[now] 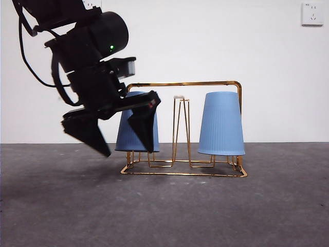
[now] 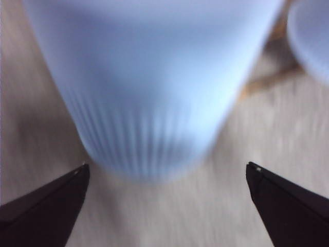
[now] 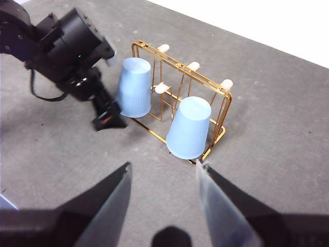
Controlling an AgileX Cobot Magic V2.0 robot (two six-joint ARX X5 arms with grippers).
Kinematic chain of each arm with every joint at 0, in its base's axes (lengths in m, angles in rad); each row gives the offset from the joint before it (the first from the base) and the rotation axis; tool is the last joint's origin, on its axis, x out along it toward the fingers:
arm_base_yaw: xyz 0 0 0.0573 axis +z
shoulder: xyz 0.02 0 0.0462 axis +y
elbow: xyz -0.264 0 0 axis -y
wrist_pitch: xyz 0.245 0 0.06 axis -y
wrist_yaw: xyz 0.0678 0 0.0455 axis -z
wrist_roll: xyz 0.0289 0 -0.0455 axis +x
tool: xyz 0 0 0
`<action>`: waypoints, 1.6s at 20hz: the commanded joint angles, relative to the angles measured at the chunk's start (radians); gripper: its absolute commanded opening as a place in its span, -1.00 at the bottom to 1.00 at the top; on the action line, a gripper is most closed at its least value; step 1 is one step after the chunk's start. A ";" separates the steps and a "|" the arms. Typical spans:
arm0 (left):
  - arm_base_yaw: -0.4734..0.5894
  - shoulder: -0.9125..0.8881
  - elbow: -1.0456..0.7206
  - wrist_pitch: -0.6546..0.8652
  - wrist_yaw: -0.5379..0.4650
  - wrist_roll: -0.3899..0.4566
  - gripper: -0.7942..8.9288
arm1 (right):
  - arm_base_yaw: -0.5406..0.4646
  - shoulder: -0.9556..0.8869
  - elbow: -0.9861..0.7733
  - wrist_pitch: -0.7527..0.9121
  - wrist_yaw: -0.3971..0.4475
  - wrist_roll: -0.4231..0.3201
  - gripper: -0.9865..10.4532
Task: Pick up cup 1,put cup 1 in the cup rack,pick up cup 2,put cup 2 in the cup rack
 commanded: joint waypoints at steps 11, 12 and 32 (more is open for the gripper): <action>-0.055 -0.391 0.019 -0.383 0.117 0.002 0.25 | 0.001 0.006 -0.008 -0.074 0.000 -0.002 -0.45; -0.064 -0.446 0.019 -0.394 0.126 0.002 0.19 | 0.001 0.008 -0.008 -0.084 0.000 -0.002 -0.45; -0.120 -0.861 0.019 -0.512 0.143 -0.013 -0.84 | 0.001 0.132 -0.008 -0.236 -0.079 0.053 -0.82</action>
